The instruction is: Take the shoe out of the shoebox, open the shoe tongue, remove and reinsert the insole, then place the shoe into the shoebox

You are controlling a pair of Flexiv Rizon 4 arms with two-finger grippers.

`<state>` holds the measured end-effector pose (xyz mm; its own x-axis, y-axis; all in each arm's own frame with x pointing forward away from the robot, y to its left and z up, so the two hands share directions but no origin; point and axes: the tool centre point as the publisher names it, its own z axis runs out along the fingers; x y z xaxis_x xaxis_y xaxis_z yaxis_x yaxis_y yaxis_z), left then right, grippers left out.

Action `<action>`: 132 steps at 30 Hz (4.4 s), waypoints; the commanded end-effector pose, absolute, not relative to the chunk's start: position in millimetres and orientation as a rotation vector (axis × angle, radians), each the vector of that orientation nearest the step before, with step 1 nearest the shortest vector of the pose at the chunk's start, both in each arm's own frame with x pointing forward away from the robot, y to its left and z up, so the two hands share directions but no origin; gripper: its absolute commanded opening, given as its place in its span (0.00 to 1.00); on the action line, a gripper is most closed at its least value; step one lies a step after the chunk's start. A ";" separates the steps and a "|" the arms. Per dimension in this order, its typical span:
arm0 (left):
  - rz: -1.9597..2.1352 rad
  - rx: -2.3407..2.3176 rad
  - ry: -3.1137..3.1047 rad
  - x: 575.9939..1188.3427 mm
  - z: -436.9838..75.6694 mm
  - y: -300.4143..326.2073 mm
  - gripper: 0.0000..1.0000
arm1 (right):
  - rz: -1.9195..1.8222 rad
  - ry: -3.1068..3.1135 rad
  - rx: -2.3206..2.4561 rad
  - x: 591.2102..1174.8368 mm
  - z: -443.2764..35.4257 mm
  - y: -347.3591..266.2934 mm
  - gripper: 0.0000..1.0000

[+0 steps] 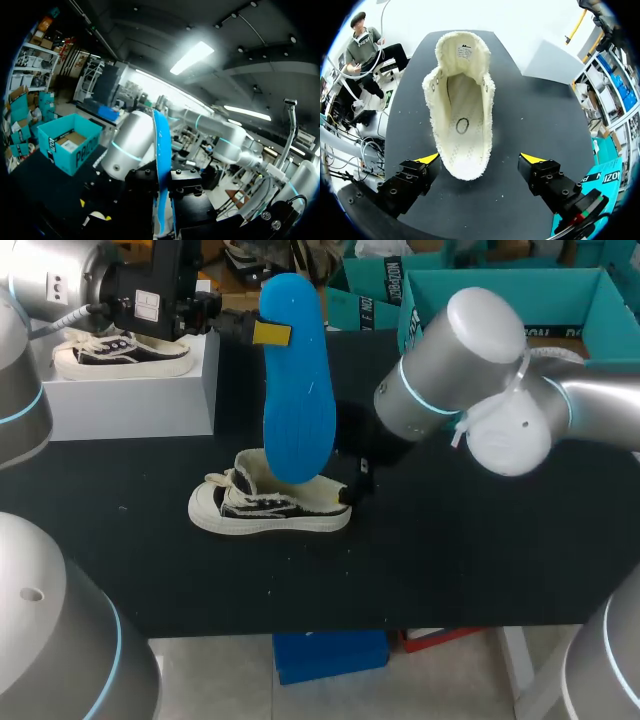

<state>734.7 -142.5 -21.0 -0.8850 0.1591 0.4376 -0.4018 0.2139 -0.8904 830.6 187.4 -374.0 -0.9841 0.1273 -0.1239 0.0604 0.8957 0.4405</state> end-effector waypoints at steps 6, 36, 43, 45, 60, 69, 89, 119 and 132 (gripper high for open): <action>1.717 0.225 -2.057 734.3 -22.0 -143.7 0.00 | 0.909 2.841 0.118 833.7 -383.8 185.0 1.00; 1.717 0.225 -2.057 734.3 -22.0 -143.7 0.00 | 1.211 2.750 0.192 829.8 -415.6 182.4 1.00; 1.717 0.225 -2.057 734.3 -22.0 -143.7 0.00 | 1.265 2.738 0.212 828.9 -424.9 181.3 1.00; 1.717 0.225 -2.057 734.3 -22.0 -143.7 0.00 | 1.275 2.738 0.217 828.8 -427.4 181.2 1.00; 1.717 0.225 -2.057 734.3 -22.0 -143.7 0.00 | 1.342 2.728 0.210 833.0 -440.0 183.4 1.00; 1.717 0.225 -2.057 734.3 -22.0 -143.7 0.00 | 1.206 2.850 0.188 836.1 -424.8 176.1 1.00; 1.717 0.225 -2.057 734.3 -22.0 -143.7 0.00 | 0.138 3.183 0.242 850.3 -384.6 164.8 1.00; 1.717 0.225 -2.057 734.3 -22.0 -143.7 0.00 | -0.196 3.162 0.180 866.0 -388.8 246.6 1.00; 1.717 0.225 -2.057 734.3 -22.0 -143.7 0.00 | -0.118 3.193 0.176 868.7 -403.1 264.5 1.00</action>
